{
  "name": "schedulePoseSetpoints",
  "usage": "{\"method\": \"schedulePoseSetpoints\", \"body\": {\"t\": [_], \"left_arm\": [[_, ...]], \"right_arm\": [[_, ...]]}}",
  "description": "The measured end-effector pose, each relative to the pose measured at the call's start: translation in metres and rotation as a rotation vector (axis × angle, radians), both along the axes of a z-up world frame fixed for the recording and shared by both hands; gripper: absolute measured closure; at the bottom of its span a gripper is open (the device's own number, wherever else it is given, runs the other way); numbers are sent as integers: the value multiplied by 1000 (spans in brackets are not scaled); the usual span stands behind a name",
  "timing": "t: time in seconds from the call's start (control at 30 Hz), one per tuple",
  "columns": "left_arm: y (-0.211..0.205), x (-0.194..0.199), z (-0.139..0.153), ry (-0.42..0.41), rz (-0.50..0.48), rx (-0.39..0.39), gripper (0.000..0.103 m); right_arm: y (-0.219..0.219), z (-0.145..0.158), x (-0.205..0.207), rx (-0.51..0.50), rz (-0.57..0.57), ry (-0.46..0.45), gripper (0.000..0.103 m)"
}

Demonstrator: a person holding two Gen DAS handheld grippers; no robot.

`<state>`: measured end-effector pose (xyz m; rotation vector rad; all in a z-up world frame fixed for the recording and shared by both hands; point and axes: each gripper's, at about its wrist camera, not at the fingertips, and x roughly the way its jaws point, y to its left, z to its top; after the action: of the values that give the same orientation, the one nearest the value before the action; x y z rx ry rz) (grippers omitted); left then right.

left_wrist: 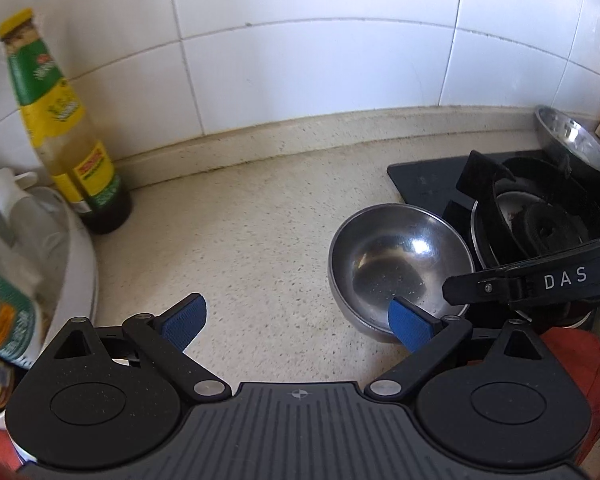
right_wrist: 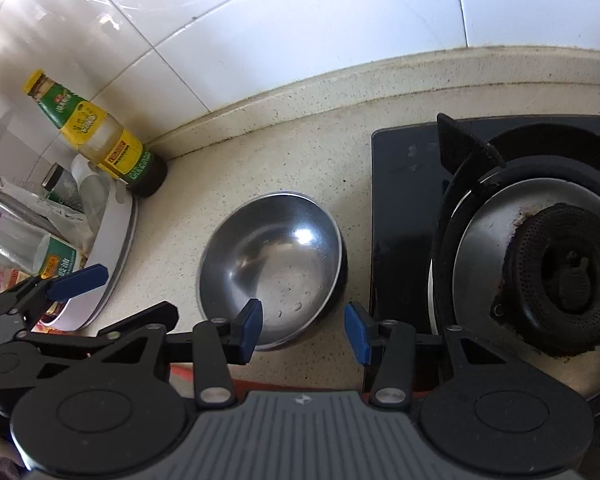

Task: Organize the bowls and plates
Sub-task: 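Carry the nested bowls with both grippers to the steel bowl beside the stove, then lower the nested bowls into the bowl beside the stove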

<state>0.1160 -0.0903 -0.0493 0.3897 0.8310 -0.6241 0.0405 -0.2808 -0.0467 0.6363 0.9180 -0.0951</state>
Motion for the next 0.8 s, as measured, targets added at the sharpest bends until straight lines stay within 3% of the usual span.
{"method": "schedulePoseSetpoints", "body": {"t": [0.43, 0.8], "left_arm": [[-22, 32, -31, 76, -85, 21, 5], [-25, 54, -51, 152, -108, 9, 16]], "right_arm": [[-8, -13, 17, 46, -35, 23, 57], [-2, -18, 32, 33, -12, 49, 59]]}}
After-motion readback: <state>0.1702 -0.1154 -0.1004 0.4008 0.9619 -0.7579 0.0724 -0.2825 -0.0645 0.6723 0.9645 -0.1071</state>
